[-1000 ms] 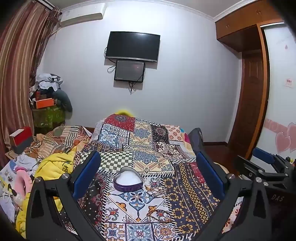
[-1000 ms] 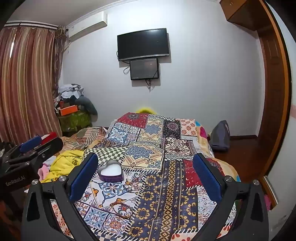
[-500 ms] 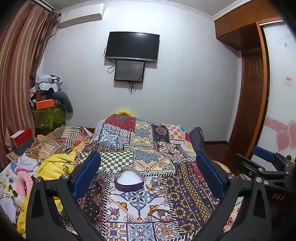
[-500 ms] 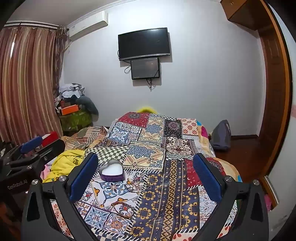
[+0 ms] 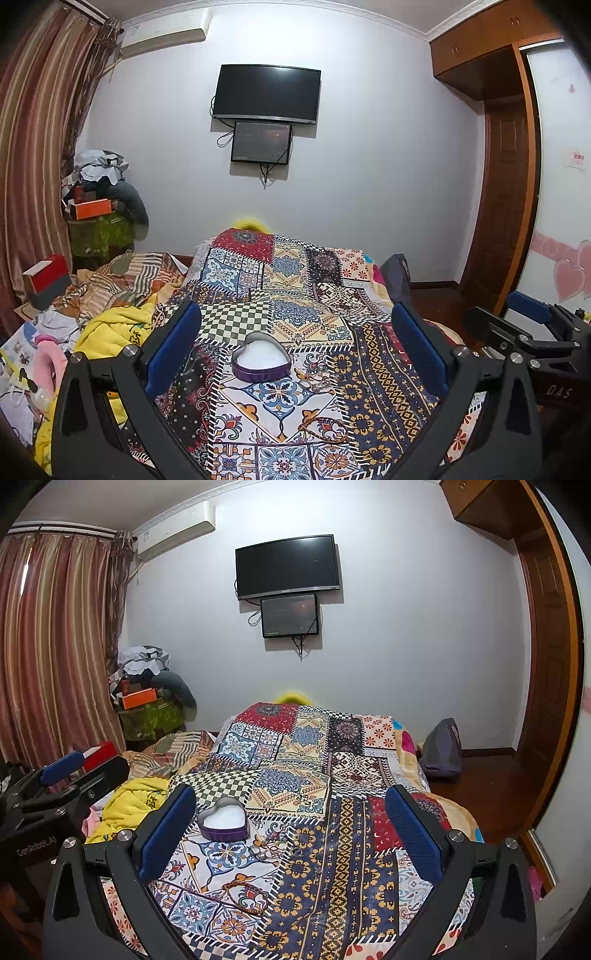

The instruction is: Organize jewelry

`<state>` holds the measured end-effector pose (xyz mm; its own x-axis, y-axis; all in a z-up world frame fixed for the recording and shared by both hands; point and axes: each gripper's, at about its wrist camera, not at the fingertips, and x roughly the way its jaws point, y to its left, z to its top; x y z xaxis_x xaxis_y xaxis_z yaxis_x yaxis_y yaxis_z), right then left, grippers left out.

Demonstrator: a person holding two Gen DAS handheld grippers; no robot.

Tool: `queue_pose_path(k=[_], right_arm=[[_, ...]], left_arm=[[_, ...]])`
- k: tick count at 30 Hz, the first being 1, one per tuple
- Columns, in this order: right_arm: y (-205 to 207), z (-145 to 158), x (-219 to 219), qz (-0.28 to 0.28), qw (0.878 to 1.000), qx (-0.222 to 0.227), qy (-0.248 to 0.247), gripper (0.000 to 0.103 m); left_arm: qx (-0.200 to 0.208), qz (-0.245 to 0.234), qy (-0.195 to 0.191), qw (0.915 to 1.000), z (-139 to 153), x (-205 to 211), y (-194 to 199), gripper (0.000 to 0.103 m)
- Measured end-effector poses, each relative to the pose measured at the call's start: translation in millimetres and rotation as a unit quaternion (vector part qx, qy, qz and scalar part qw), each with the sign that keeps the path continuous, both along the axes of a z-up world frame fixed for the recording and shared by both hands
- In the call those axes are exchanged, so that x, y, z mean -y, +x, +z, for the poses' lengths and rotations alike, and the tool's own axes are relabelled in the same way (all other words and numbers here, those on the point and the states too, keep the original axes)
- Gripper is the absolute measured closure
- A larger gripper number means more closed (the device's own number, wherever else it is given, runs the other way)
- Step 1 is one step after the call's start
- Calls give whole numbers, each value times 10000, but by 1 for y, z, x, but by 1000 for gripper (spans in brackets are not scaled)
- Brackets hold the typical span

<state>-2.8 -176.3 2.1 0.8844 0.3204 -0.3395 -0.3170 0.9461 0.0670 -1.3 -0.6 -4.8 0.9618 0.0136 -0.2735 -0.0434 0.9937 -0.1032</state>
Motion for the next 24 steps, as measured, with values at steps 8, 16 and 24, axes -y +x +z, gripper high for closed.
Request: queue_pose_path(k=[8, 16, 24], right_arm=[[0, 0, 1, -8, 10000, -24, 16, 2], [2, -1, 3, -1, 10000, -59, 48, 2], [2, -1, 4, 3, 10000, -65, 49, 2]], left_arm=[[2, 2, 21, 10000, 0, 1, -1, 0], [-14, 17, 24, 10000, 1, 2, 0, 0], [-31, 44, 17, 10000, 1, 1, 2, 0]])
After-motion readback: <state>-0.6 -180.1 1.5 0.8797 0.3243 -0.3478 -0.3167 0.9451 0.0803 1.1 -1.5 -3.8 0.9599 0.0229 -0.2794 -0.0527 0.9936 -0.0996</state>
